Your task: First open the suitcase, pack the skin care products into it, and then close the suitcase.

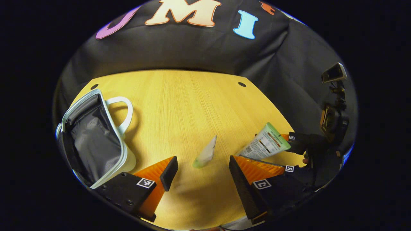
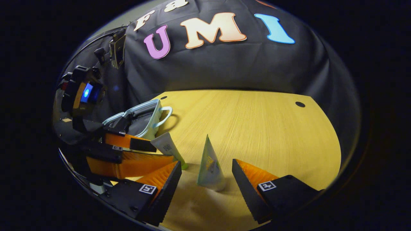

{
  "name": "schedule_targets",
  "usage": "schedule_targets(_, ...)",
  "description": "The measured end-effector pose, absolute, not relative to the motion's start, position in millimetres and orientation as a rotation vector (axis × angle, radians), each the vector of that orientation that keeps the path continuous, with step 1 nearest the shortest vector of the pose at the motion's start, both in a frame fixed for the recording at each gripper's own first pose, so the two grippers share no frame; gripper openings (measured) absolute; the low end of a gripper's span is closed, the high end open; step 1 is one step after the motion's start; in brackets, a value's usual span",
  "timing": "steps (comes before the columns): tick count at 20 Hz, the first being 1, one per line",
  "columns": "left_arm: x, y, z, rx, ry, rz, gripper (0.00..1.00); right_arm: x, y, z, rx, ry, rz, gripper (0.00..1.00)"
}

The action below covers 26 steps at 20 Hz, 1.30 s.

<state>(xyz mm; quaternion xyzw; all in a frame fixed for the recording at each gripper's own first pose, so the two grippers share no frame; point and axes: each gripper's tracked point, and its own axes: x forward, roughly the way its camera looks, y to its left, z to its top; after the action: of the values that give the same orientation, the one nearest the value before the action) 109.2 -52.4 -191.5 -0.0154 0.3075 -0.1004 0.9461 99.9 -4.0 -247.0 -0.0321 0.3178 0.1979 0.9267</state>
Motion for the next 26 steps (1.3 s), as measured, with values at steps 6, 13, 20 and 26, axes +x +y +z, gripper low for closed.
schedule_targets(6,135.2,-59.4,-217.3,-0.100,0.610,-0.132,0.70,107.5,-5.3,-266.8,-0.067,0.679,0.494,0.98)
schedule_targets(13,145.9,-62.1,-224.0,-0.129,0.611,-0.092,0.20,113.0,8.2,-281.0,-0.091,0.666,0.568,0.78)
schedule_targets(20,130.8,-52.2,-207.5,-0.224,0.635,-0.123,0.18,123.5,-4.0,-282.1,-0.093,0.687,0.467,0.33)
schedule_targets(26,108.5,-2.8,-137.0,-0.263,0.599,-0.168,0.18,116.1,6.5,-260.5,-0.045,0.741,0.370,0.30)
